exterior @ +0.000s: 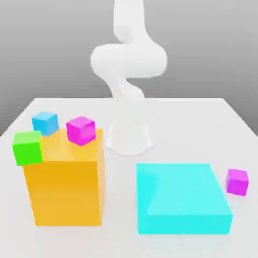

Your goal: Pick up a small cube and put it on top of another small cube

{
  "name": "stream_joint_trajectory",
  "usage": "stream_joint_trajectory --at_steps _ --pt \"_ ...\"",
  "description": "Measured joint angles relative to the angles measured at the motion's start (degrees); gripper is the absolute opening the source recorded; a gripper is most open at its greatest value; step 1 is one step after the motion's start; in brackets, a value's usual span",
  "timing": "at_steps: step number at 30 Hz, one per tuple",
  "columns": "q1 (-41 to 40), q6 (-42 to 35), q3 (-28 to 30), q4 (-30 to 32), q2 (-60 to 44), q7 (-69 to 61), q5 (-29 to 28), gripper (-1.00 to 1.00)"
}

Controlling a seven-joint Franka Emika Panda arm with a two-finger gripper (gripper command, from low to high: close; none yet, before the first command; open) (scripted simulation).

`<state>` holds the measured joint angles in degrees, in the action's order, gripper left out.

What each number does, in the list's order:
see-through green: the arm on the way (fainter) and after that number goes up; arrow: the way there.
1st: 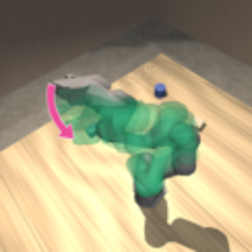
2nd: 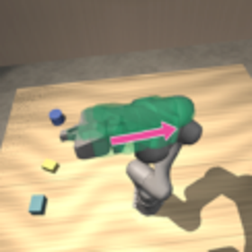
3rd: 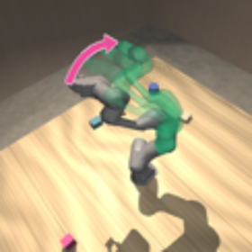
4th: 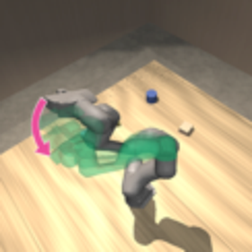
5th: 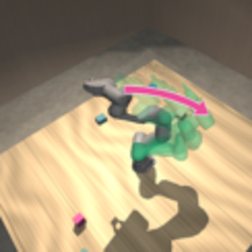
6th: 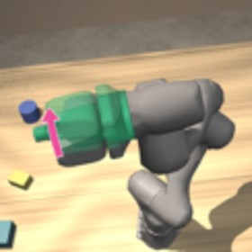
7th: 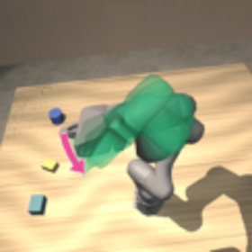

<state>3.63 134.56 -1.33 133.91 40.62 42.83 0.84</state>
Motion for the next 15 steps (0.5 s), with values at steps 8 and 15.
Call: stream_joint_trajectory --at_steps 8,15 --pt "11.2 9.0 -5.8 6.9 -16.8 -9.2 2.0 0.0" --pt "19.3 16.8 -12.6 12.8 -31.3 -15.4 1.3 0.0"
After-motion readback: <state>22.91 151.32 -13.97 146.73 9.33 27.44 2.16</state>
